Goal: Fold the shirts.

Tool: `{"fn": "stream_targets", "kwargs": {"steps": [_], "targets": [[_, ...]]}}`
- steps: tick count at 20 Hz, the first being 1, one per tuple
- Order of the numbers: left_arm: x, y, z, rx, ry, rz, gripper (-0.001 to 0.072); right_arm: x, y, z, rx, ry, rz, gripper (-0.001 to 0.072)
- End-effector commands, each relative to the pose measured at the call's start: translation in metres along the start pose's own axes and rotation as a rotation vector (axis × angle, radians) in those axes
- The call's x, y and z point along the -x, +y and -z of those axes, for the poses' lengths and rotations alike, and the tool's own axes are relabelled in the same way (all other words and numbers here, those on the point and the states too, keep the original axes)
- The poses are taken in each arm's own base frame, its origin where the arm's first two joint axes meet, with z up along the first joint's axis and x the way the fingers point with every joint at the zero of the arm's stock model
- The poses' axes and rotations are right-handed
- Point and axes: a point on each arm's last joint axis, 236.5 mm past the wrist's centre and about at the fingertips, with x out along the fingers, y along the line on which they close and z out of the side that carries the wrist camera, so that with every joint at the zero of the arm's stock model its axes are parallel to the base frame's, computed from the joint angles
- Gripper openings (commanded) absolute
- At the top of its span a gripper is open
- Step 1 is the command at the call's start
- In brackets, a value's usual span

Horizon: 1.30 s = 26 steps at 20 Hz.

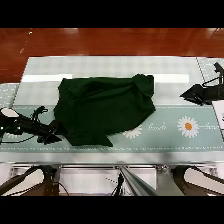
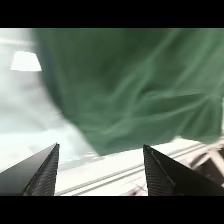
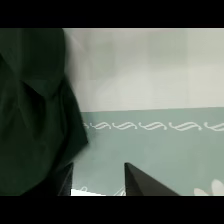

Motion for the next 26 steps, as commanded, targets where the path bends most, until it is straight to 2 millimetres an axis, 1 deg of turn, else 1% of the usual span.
{"fn": "stream_targets", "kwargs": {"steps": [1, 4, 5, 6, 7, 9, 10, 11, 13, 15, 17, 18, 21, 24, 25, 26], "targets": [[-0.001, 0.013, -0.018, 0.034, -0.083, -0.047, 0.061, -0.001, 0.003, 0.001, 0.03, -0.001, -0.017, 0.0416], [-0.002, -0.008, -0.046, 0.039, -0.2, 0.012, 0.0597, -0.001, 0.003, 0.003, 0.033, 0.006, -0.021, 0.0416], [-0.007, -0.013, -0.051, 0.022, -0.215, 0.007, 0.0597, -0.001, 0.003, 0.002, 0.033, 0.005, -0.021, 0.0416], [-0.015, -0.018, -0.05, 0.008, -0.206, 0.001, 0.0588, -0.001, 0.004, 0.002, 0.032, 0.004, -0.023, 0.0416], [-0.027, -0.023, -0.046, -0.013, -0.175, -0.006, 0.0483, -0.001, 0.004, 0.002, 0.031, 0.003, -0.025, 0.0416], [-0.05, -0.029, -0.034, -0.053, -0.104, -0.029, 0.0149, -0.001, 0.005, 0.004, 0.03, 0.01, -0.03, 0.0429], [-0.058, -0.031, -0.029, -0.078, -0.08, -0.039, 0.004, -0.002, 0.005, 0.005, 0.03, 0.018, -0.03, 0.0479], [-0.06, -0.033, -0.027, -0.091, -0.076, -0.045, 0.0027, -0.005, 0.004, 0.009, 0.021, 0.026, -0.031, 0.0497], [-0.059, -0.035, -0.027, -0.094, -0.079, -0.042, 0.0027, -0.021, 0.006, 0.025, -0.037, 0.06, -0.077, 0.0497], [-0.057, -0.037, -0.026, -0.099, -0.071, -0.038, 0.0027, -0.047, 0.01, 0.048, -0.066, 0.102, -0.103, 0.0497], [-0.056, -0.039, -0.024, -0.103, -0.058, -0.034, 0.0027, -0.071, 0.01, 0.06, -0.06, 0.103, -0.072, 0.0497], [-0.055, -0.041, -0.023, -0.104, -0.054, -0.03, 0.0027, -0.083, 0.011, 0.061, -0.052, 0.089, -0.055, 0.0497], [-0.051, -0.047, -0.025, -0.118, -0.052, -0.023, 0.0027, -0.112, 0.024, 0.063, -0.071, 0.085, -0.061, 0.0497], [-0.044, -0.056, -0.035, -0.138, -0.078, -0.014, 0.0027, -0.141, 0.046, 0.06, -0.125, 0.075, -0.107, 0.0494], [-0.041, -0.06, -0.038, -0.147, -0.088, -0.011, 0.0027, -0.149, 0.054, 0.058, -0.134, 0.062, -0.118, 0.0475], [-0.038, -0.063, -0.041, -0.154, -0.096, -0.008, 0.0027, -0.155, 0.061, 0.056, -0.136, 0.045, -0.12, 0.0441]]}}
